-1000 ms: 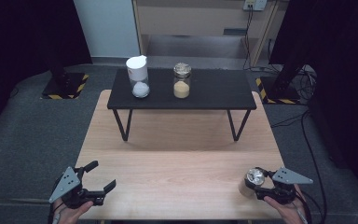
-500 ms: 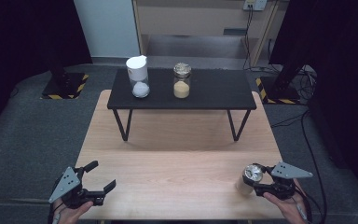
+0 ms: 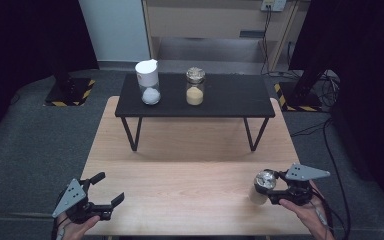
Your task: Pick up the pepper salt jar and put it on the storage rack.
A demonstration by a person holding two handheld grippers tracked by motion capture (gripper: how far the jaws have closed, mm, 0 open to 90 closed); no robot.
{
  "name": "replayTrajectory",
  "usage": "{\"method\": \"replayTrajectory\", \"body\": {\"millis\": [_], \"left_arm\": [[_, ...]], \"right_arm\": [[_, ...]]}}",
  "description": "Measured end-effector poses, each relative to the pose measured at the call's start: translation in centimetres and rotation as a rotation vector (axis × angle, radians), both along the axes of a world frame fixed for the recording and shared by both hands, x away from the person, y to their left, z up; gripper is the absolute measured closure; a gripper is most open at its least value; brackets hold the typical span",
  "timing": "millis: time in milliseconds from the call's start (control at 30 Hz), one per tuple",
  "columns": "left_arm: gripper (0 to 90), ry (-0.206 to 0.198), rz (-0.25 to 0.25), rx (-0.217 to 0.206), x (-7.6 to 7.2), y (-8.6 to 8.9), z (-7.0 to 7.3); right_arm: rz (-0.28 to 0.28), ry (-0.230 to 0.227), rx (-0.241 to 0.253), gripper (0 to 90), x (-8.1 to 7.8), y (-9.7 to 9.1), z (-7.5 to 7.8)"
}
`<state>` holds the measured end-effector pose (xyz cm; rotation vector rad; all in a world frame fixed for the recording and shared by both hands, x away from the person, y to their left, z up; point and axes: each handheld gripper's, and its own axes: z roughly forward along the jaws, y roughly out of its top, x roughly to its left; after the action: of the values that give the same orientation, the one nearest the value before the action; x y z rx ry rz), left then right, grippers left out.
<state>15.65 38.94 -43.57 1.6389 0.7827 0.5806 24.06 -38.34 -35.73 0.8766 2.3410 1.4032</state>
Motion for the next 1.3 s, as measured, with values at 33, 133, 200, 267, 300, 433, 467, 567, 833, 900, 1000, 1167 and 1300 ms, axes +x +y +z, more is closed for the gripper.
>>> {"method": "replayTrajectory", "body": {"millis": [33,133,200,267,300,433,467,567,833,900,1000,1167,1300], "left_arm": [[2.3,0.000,0.000,0.000,0.0,0.0,0.0],[2.3,0.000,0.000,0.000,0.0,0.0,0.0],[2.3,0.000,0.000,0.000,0.0,0.0,0.0],[2.3,0.000,-0.001,0.000,0.0,0.0,0.0],[2.3,0.000,-0.001,0.000,0.0,0.0,0.0],[2.3,0.000,0.000,-0.002,0.0,0.0,0.0],[2.3,0.000,0.000,-0.002,0.0,0.0,0.0],[2.2,-0.001,0.001,-0.001,0.0,0.0,0.0],[1.8,-0.002,0.003,-0.006,0.0,0.1,-0.1],[1.2,-0.001,0.004,-0.006,0.0,0.1,-0.1],[1.2,-0.002,0.003,-0.007,0.0,0.0,-0.1],[1.1,-0.002,0.002,-0.007,0.0,0.0,-0.1],[0.6,-0.001,-0.003,-0.006,0.0,0.0,-0.1]], "right_arm": [[0.005,0.001,-0.004,34.5,0.2,0.2,0.2],[0.024,0.015,-0.002,34.6,0.8,0.5,0.9],[0.037,0.017,-0.006,34.6,1.2,0.8,1.4],[0.053,0.020,-0.012,34.5,1.5,1.1,1.9],[0.061,0.023,-0.012,34.6,1.8,1.3,2.2],[0.084,0.029,-0.015,34.6,2.5,1.9,3.0],[0.088,0.031,-0.017,34.6,2.7,2.1,3.3],[0.096,0.037,-0.015,34.6,3.1,2.3,3.7],[0.105,0.023,0.000,34.6,3.8,2.8,5.1],[0.108,0.020,-0.005,34.6,4.1,3.1,5.7],[0.109,0.014,-0.009,34.6,4.2,3.4,6.3],[0.110,0.005,-0.014,34.6,4.5,3.8,7.5],[0.106,-0.004,-0.005,34.6,4.7,3.9,8.4]]}}
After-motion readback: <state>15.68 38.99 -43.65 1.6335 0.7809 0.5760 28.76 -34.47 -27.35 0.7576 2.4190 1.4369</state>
